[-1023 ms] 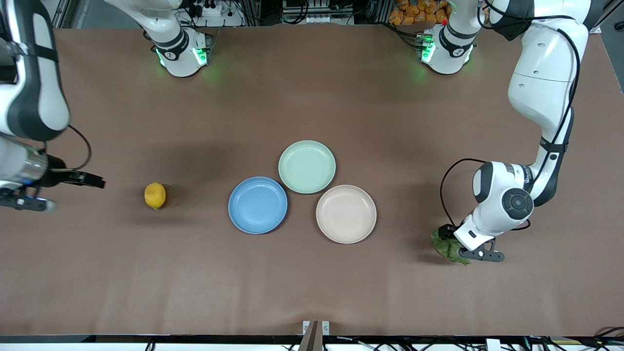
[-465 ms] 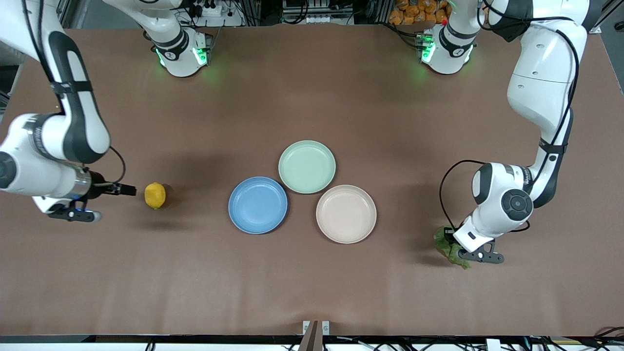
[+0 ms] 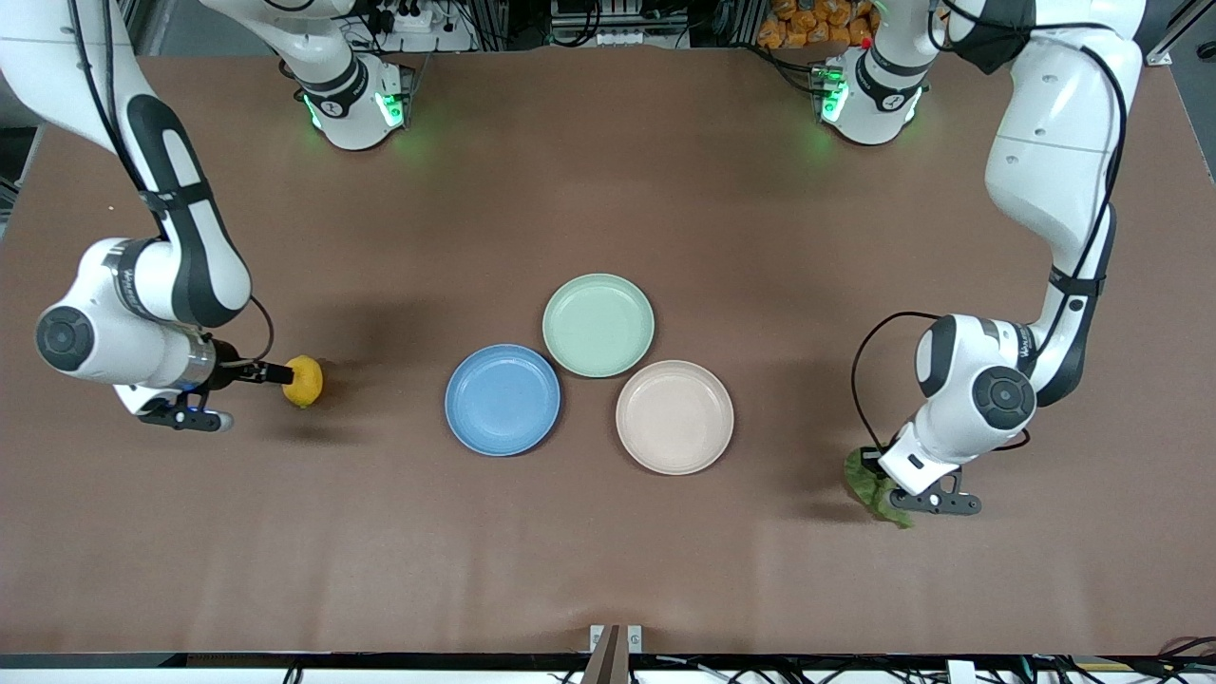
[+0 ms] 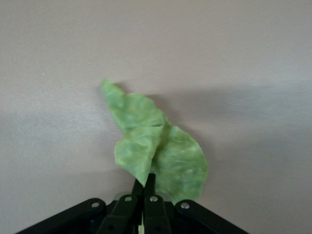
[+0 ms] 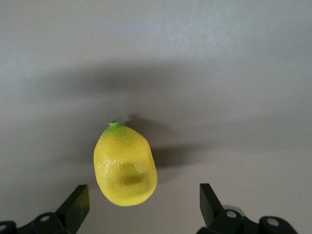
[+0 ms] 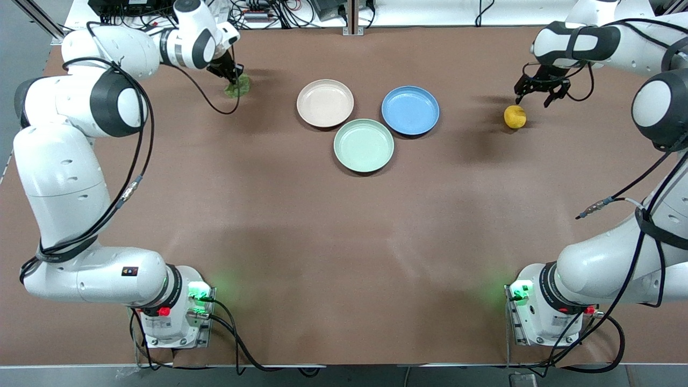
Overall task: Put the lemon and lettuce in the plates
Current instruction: 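Grasp the lettuce with the left gripper while the right gripper grasps the lemon, then carry the lettuce onto the white plate and open the left gripper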
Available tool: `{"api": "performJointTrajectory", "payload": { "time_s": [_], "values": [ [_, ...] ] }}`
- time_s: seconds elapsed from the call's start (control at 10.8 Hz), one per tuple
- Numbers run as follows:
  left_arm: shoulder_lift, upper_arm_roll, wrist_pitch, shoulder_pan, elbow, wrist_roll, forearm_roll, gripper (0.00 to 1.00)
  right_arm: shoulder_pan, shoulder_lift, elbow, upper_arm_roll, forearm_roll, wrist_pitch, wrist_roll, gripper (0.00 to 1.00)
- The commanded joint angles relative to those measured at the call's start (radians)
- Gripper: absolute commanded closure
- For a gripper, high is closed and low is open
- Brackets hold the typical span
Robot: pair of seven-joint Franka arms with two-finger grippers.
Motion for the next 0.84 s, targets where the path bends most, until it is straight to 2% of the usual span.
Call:
{"api": "performJointTrajectory", "payload": {
  "time_s": [0.0,0.19,0.37,0.65,0.74],
  "values": [
    [-0.111,0.003,-0.103,-0.071,-0.016,-0.127,0.019,1.0,0.009,0.026,0.003,0.007,0.062,0.009,-0.004,0.0],
    [-0.145,-0.024,-0.124,-0.114,-0.016,-0.239,0.019,1.0,0.009,0.041,0.003,0.007,0.064,0.01,-0.011,0.0],
    [-0.133,-0.08,-0.124,-0.158,-0.004,-0.383,0.019,1.0,0.012,0.049,0.002,0.007,0.064,0.015,-0.011,0.0],
    [-0.099,-0.084,-0.116,-0.266,0.036,-0.576,0.013,1.0,0.012,0.057,0.002,0.007,0.065,0.015,-0.011,0.0],
    [-0.09,-0.084,-0.114,-0.307,0.041,-0.628,-0.016,1.0,0.012,0.057,0.002,0.007,0.065,0.016,-0.011,0.07]
  ]
}}
